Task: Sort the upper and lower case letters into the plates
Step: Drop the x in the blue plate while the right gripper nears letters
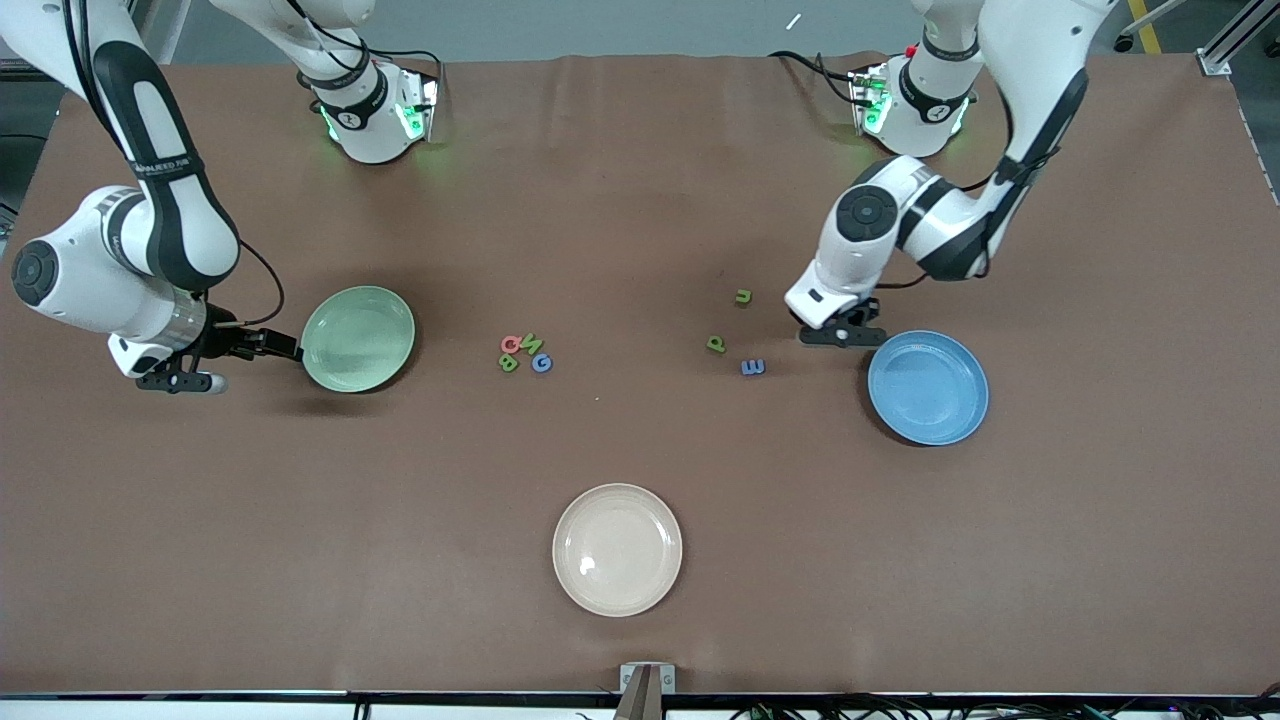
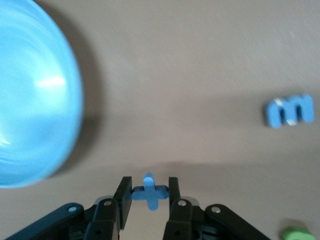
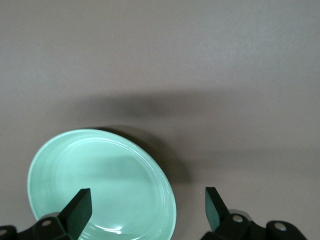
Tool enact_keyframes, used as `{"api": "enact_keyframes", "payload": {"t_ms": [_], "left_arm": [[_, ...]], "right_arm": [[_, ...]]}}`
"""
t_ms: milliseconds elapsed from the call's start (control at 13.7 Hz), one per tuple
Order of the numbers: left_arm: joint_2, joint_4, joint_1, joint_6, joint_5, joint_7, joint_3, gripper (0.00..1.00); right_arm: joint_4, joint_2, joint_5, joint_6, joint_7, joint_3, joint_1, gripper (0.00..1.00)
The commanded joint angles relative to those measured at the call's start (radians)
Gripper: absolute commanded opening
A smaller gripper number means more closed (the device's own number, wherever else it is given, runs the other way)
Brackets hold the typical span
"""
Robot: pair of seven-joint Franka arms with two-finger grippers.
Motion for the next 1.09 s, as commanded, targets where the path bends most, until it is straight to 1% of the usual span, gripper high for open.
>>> {"api": "enact_keyframes", "payload": {"t_ms": [0,73,146,365,511,657,730,803,1022], "left_arm": [[-0.026,0.03,0.072,-0.044,0.006,0.081,-0.015,0.26],[-0.025,0.04,0.104,-0.044,0.003,0.127,-0.015,0.26],[-0.023,0.046,0.136,-0.044,0.0,0.175,-0.015,0.26],[0.01,0.072,0.213,-0.043,-0.003,0.29,-0.01,0.26],[0.053,0.095,0.274,-0.043,-0.001,0.37,-0.009,0.26],[0.087,0.116,0.314,-0.043,-0.001,0.428,-0.007,0.27],[0.113,0.132,0.332,-0.043,0.003,0.437,-0.007,0.28],[0.13,0.136,0.345,-0.043,0.011,0.447,-0.007,0.28],[0.167,0.144,0.374,-0.041,0.012,0.484,-0.006,0.28]], "right_arm": [[-0.024,0.036,0.035,0.029,-0.08,0.013,-0.034,0.98],[-0.024,0.056,0.039,0.032,-0.103,0.015,-0.045,0.97],[-0.026,0.068,0.071,0.032,-0.128,0.015,-0.051,0.97],[-0.028,0.103,0.162,0.032,-0.249,0.013,-0.065,0.91],[-0.037,0.113,0.21,0.032,-0.304,0.013,-0.066,0.8],[-0.054,0.114,0.221,0.032,-0.31,0.013,-0.066,0.65],[-0.06,0.113,0.224,0.032,-0.312,0.013,-0.066,0.6],[-0.061,0.114,0.224,0.032,-0.31,0.013,-0.066,0.57],[-0.061,0.114,0.231,0.029,-0.31,0.013,-0.065,0.58]]}}
